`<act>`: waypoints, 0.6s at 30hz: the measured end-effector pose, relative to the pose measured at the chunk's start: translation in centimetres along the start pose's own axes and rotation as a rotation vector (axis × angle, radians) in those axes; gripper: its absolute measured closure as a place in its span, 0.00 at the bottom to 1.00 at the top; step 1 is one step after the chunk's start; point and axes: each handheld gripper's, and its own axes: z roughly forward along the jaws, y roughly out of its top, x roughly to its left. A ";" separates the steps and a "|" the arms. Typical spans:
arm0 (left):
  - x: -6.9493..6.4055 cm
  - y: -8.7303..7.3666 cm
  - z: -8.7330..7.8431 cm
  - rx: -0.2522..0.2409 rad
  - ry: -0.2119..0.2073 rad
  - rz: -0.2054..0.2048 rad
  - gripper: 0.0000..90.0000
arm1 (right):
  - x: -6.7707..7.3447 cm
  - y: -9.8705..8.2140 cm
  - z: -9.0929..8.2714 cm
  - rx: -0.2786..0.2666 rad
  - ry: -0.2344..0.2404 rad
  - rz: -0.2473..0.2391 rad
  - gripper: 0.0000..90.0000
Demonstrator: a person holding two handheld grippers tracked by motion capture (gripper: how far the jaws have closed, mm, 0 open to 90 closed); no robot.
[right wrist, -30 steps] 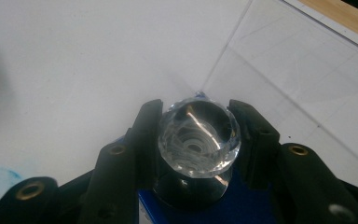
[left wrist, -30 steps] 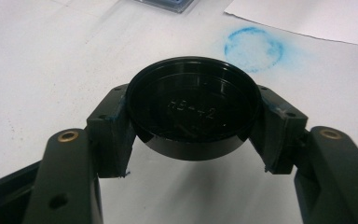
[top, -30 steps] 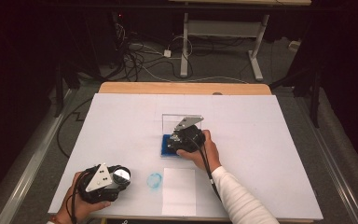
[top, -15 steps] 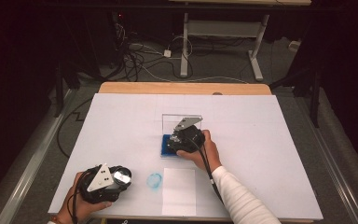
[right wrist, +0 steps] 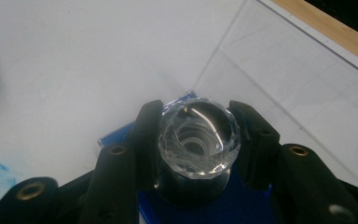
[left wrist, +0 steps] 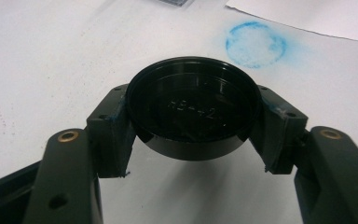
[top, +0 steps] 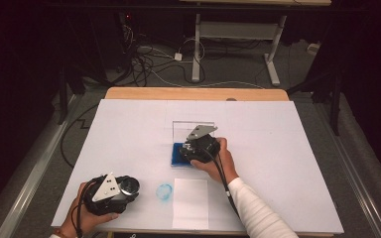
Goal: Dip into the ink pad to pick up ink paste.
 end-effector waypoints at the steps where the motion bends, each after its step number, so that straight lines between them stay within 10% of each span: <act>1: 0.0 0.0 0.0 0.001 0.000 0.000 0.41 | -0.2 -0.1 0.0 -0.004 0.008 0.001 0.64; 18: 0.0 0.1 0.1 0.006 0.006 -0.007 0.41 | 0.0 0.3 -3.0 -0.098 0.037 -0.028 0.64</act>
